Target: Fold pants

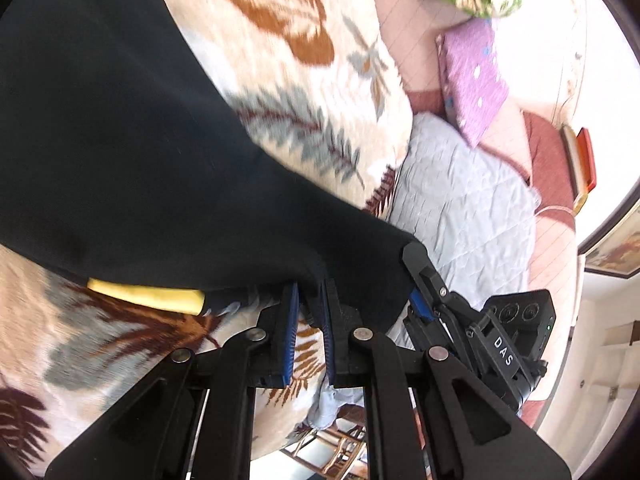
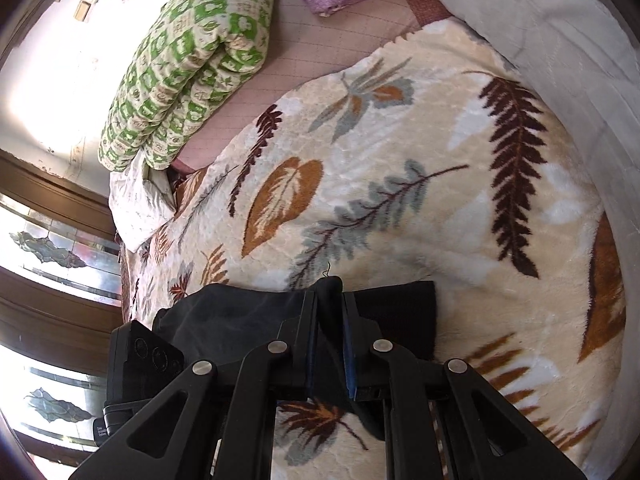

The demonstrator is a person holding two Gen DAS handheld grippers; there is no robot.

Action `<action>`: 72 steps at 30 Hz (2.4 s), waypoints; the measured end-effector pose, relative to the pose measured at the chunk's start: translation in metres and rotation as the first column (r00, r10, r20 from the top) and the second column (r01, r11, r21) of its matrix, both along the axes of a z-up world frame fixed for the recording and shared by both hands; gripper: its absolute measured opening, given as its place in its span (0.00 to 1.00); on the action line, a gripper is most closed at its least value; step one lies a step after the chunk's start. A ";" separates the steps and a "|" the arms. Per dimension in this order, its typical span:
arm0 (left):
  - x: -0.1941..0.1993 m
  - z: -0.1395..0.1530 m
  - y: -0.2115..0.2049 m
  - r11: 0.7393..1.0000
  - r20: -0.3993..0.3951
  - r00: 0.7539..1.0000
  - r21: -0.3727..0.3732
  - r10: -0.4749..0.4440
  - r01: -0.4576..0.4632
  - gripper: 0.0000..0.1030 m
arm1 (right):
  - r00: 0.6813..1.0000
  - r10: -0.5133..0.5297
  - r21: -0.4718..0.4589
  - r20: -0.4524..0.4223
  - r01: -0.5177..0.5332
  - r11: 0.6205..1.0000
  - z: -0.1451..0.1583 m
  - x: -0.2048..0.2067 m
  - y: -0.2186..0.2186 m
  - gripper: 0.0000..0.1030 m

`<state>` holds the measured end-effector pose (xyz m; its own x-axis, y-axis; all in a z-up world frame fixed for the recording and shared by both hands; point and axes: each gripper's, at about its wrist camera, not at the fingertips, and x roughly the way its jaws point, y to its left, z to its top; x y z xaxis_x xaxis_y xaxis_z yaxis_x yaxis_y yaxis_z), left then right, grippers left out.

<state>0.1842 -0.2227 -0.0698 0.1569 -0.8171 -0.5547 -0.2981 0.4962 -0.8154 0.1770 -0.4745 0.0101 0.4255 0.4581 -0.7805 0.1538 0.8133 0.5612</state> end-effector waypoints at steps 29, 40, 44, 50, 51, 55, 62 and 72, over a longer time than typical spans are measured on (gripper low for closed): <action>-0.031 -0.019 -0.059 0.996 -0.050 0.995 0.030 -0.087 0.089 0.09 | 0.953 -0.266 0.214 -0.147 0.293 0.932 -0.092 -0.057 -0.090 0.50; -0.056 -0.035 -0.052 0.996 -0.081 0.996 0.080 0.036 -0.029 0.21 | 0.967 -0.225 0.287 -0.122 0.251 0.924 -0.093 -0.051 -0.088 0.50; -0.043 -0.034 -0.051 0.995 -0.062 0.995 0.064 0.078 -0.075 0.46 | 0.967 -0.224 0.300 -0.117 0.250 0.921 -0.094 -0.049 -0.088 0.50; -0.033 -0.029 -0.060 0.989 -0.029 0.995 0.117 0.096 -0.092 0.53 | 0.970 -0.217 0.302 -0.113 0.242 0.922 -0.095 -0.049 -0.089 0.50; -0.031 -0.029 -0.061 0.988 -0.034 0.995 0.123 0.097 -0.092 0.52 | 0.970 -0.218 0.298 -0.111 0.242 0.923 -0.095 -0.048 -0.090 0.50; -0.023 -0.034 -0.075 0.998 -0.082 0.996 0.062 0.023 -0.018 0.08 | 0.972 -0.210 0.304 -0.106 0.233 0.924 -0.095 -0.040 -0.092 0.50; -0.020 -0.046 -0.065 1.000 -0.126 0.992 -0.024 0.002 -0.006 0.06 | 0.976 -0.187 0.337 -0.113 0.214 0.917 -0.106 -0.024 -0.088 0.51; -0.019 -0.039 -0.057 0.998 -0.115 0.993 -0.061 -0.014 0.007 0.06 | 0.986 -0.141 0.309 -0.087 0.161 0.937 -0.098 -0.014 -0.071 0.07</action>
<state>0.1656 -0.2799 -0.1086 0.0857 -0.8510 -0.5181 -0.3869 0.4507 -0.8044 0.1631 -0.5453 -0.0879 0.4640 0.6184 -0.6343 0.3036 0.5616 0.7697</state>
